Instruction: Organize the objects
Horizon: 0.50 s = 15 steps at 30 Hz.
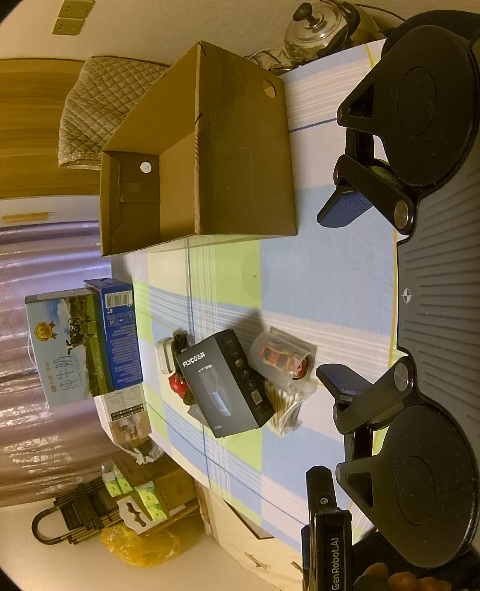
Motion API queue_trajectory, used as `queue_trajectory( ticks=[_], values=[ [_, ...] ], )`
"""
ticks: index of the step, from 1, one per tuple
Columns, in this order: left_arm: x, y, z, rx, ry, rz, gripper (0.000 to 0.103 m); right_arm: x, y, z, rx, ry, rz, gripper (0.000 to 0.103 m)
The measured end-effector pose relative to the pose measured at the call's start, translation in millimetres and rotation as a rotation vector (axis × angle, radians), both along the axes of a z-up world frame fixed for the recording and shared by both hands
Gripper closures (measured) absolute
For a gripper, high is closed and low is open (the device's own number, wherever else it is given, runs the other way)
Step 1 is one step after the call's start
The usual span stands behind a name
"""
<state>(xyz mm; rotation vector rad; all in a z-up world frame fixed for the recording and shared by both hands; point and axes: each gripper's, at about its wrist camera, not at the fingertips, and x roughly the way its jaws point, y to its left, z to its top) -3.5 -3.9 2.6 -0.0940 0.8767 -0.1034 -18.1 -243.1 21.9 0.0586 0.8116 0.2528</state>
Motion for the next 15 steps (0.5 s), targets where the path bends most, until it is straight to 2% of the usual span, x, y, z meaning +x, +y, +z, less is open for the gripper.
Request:
queue_trajectory(
  ticks=[15],
  values=[
    [0.3, 0.3, 0.4, -0.001, 0.0, -0.007, 0.001, 1.2, 2.5, 1.3, -0.003, 0.003, 0.007, 0.024]
  ],
)
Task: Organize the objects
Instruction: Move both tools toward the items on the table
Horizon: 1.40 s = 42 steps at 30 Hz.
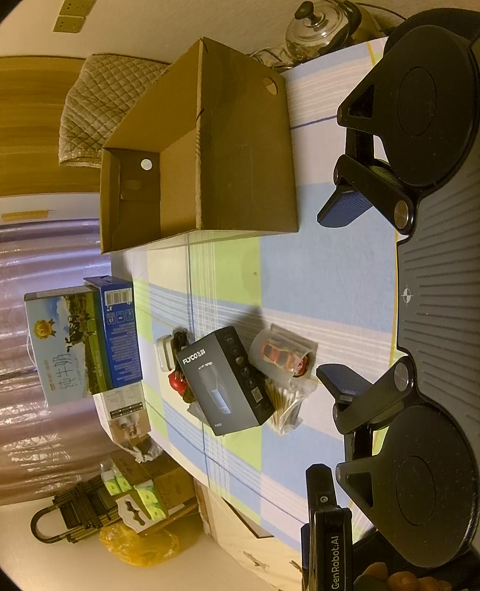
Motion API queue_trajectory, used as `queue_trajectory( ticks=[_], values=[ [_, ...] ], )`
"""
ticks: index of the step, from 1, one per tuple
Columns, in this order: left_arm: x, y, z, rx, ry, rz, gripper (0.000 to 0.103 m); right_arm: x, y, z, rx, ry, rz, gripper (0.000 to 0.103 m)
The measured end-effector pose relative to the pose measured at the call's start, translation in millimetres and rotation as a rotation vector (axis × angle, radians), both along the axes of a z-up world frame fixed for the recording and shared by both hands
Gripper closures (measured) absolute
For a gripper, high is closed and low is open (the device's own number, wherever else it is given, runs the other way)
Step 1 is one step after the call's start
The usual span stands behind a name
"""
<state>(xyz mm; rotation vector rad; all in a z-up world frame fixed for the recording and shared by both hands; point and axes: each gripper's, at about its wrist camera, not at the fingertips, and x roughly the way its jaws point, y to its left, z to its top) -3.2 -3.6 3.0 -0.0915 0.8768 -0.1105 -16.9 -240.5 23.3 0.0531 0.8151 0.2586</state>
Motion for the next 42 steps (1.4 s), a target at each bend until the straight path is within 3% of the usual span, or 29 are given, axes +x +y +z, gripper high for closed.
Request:
queue_trajectory(
  ticks=[33, 42],
  values=[
    [1.8, 7.0, -7.9, -0.001, 0.027, 0.014, 0.001, 4.1, 2.9, -8.6, 0.001, 0.025, 0.011, 0.024],
    [9.3, 17.6, -11.4, -0.001, 0.029, 0.017, 0.001, 14.8, 13.9, -14.2, 0.019, 0.021, 0.063, 0.024]
  ],
)
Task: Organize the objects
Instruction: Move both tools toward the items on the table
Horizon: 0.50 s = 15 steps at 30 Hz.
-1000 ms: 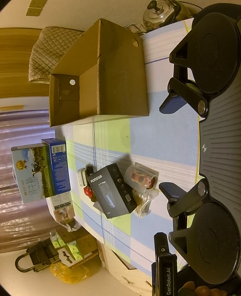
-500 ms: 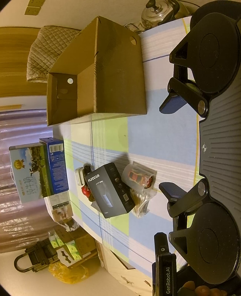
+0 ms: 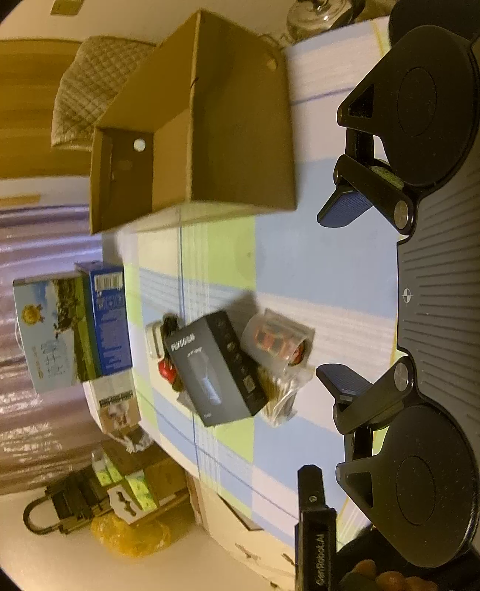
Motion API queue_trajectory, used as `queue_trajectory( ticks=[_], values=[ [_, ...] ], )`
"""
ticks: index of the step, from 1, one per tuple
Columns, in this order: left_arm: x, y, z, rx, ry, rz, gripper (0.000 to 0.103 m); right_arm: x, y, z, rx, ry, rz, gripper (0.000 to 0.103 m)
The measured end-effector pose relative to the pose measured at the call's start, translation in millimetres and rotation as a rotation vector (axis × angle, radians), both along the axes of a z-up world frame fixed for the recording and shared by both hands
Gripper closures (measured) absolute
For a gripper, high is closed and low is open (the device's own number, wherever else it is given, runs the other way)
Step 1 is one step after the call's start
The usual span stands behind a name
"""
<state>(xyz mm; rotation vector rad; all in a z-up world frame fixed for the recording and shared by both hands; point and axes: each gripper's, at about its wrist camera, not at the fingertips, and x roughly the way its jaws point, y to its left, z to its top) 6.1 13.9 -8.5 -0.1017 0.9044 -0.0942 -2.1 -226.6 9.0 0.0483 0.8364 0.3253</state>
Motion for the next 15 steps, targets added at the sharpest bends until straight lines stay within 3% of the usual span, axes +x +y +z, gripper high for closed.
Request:
queue_trajectory(
  ticks=[8, 10, 15],
  values=[
    [23.7, 25.4, -6.1, 0.033, 0.009, 0.04, 0.001, 29.3, 25.0, -17.9, 0.026, 0.03, 0.061, 0.026],
    [31.3, 29.7, -9.3, 0.033, 0.015, 0.041, 0.001, 38.2, 32.0, -24.2, 0.02, 0.036, 0.068, 0.04],
    [48.7, 33.0, -18.6, 0.054, 0.022, 0.028, 0.001, 63.0, 51.9, -40.9, 0.032, 0.06, 0.095, 0.045]
  ],
)
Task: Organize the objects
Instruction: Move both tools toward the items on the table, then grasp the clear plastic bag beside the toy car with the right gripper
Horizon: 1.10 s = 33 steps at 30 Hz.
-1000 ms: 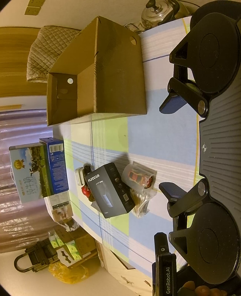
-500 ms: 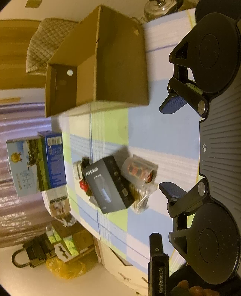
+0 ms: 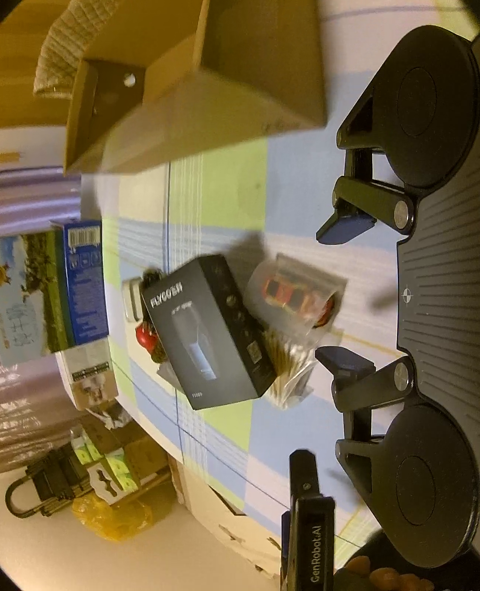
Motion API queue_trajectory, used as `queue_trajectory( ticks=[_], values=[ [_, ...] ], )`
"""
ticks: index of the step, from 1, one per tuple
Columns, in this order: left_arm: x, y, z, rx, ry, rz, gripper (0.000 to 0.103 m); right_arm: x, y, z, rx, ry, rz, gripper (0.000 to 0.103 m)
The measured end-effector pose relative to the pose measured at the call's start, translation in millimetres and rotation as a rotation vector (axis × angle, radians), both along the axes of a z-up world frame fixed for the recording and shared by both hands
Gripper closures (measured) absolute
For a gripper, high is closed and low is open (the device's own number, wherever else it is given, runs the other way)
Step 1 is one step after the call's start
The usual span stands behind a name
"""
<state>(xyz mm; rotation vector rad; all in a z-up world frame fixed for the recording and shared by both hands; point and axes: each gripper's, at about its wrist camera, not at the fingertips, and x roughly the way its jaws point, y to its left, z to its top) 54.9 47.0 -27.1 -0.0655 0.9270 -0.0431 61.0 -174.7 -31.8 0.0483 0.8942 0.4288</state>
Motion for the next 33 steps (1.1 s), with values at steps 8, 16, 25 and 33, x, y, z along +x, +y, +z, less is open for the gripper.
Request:
queue_trajectory(
  ticks=[8, 16, 25, 33],
  values=[
    [23.2, 7.6, -13.8, -0.017, 0.027, -0.001, 0.001, 39.1, 20.7, -23.0, 0.009, 0.039, -0.034, 0.046],
    [32.4, 6.0, -21.1, -0.03, 0.046, -0.023, 0.001, 56.2, 17.0, -30.3, 0.04, 0.09, -0.064, 0.046],
    [36.8, 4.2, -29.3, -0.049, 0.062, -0.022, 0.001, 77.5, 17.1, -31.3, 0.029, 0.144, -0.074, 0.052],
    [36.9, 6.8, -28.8, -0.054, 0.054, -0.015, 0.001, 54.8, -2.2, -23.6, 0.011, -0.006, -0.106, 0.055]
  ],
)
